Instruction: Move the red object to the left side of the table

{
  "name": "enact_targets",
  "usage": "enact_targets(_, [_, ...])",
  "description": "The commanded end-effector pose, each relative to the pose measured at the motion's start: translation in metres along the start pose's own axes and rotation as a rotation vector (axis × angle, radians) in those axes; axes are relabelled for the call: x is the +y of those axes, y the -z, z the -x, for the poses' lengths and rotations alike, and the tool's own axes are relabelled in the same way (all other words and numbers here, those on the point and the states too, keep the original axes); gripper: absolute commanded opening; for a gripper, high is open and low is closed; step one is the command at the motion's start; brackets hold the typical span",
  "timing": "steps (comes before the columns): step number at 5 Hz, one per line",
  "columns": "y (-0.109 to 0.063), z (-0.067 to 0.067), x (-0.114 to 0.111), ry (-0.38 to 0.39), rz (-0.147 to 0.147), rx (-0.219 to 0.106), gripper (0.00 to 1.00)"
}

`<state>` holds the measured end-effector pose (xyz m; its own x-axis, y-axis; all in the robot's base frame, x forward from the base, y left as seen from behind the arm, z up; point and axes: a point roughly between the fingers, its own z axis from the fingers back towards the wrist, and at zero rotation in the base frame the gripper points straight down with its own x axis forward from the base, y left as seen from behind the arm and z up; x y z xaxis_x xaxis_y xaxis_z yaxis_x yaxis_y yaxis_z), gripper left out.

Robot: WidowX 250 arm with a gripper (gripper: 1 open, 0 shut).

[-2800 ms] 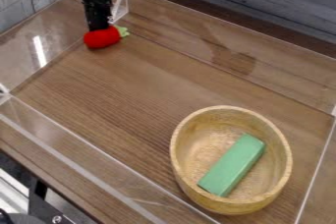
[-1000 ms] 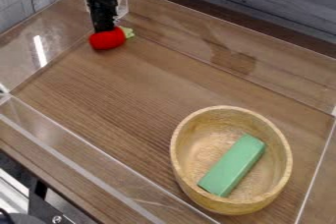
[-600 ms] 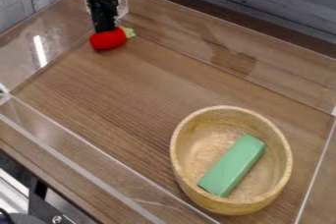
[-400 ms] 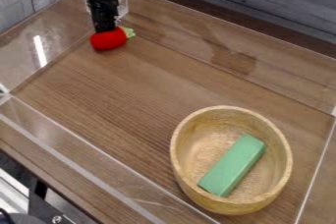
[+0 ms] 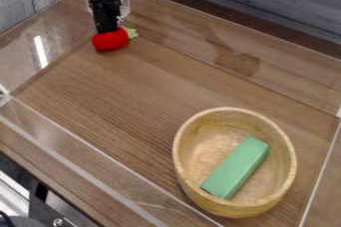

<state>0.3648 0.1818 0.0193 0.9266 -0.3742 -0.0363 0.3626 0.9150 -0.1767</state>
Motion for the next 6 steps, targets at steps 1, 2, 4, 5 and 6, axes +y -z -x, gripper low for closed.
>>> enact_targets(1, [0.0053,-0.0251,-0.029,0.052,0.028,-0.004,1.0])
enact_targets(2, [0.0022,-0.026,-0.0311,0.045,0.03,-0.013,1.0])
enact_targets(4, [-0.0013,-0.0231,-0.0327,0.03,0.032,-0.013,1.0])
enact_targets(5, [-0.0028,-0.0233,-0.0333,0.022,0.032,-0.012,1.0])
enact_targets(6, [-0.0041,-0.0236,-0.0343,0.018,0.033,-0.012,1.0])
